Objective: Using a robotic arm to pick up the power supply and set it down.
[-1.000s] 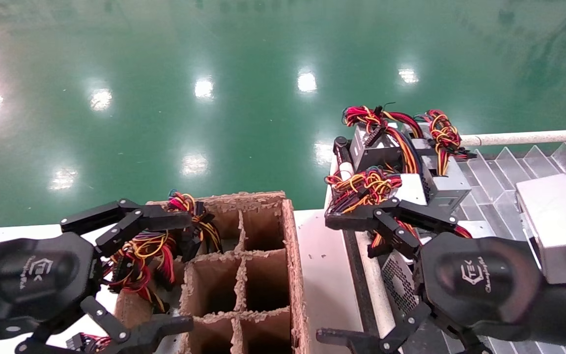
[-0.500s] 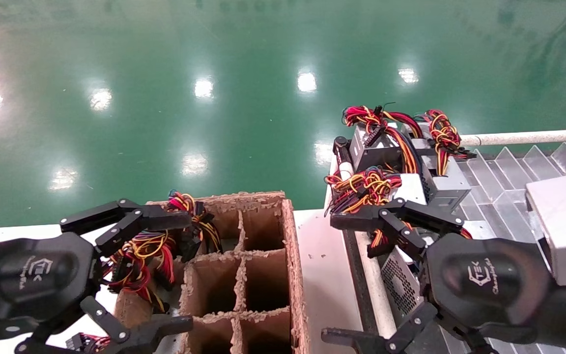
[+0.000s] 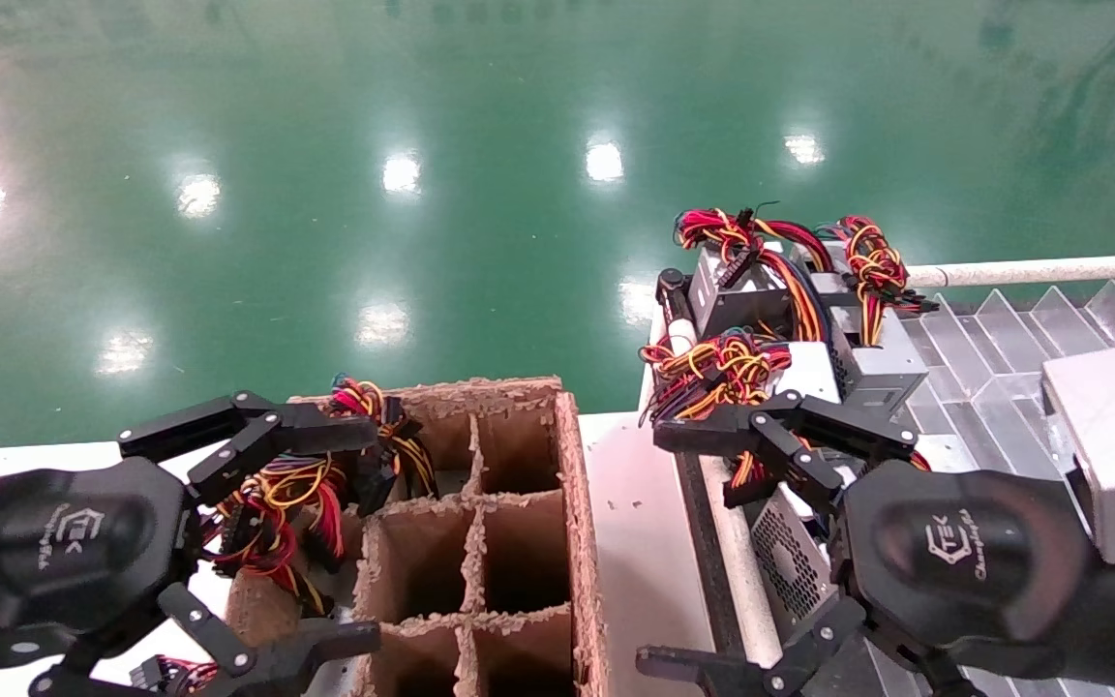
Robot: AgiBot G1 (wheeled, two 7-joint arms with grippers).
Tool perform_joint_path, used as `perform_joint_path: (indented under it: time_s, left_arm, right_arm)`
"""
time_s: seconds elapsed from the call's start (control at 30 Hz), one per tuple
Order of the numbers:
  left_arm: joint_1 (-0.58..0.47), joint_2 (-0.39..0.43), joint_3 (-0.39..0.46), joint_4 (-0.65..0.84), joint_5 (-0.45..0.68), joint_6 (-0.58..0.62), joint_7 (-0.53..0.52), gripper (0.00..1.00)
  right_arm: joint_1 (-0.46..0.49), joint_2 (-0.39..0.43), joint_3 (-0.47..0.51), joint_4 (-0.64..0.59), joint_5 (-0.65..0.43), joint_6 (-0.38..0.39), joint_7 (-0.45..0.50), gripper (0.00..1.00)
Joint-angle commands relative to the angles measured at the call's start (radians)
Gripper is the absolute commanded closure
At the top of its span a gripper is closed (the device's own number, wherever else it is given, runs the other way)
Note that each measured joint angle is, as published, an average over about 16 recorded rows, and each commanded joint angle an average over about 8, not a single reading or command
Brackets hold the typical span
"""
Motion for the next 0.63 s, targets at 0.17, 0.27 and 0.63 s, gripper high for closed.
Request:
perform_joint_path:
  time_s: [0.17, 0.27, 0.63]
  left_arm:
    - [0.0, 0.0, 0.0, 0.0, 0.0, 0.0, 0.0, 0.0]
    - [0.0, 0.0, 0.0, 0.0, 0.0, 0.0, 0.0, 0.0]
    - [0.0, 0.0, 0.0, 0.0, 0.0, 0.0, 0.0, 0.0]
  right_arm:
    - [-0.001, 0.001, 0.0, 0.0, 0.001, 0.0, 0.0, 0.0]
    - [-0.001, 0.001, 0.001, 0.0, 0.002, 0.001, -0.001, 0.0]
    - [-0.002, 0.001, 0.001, 0.0, 0.002, 0.001, -0.001, 0.0]
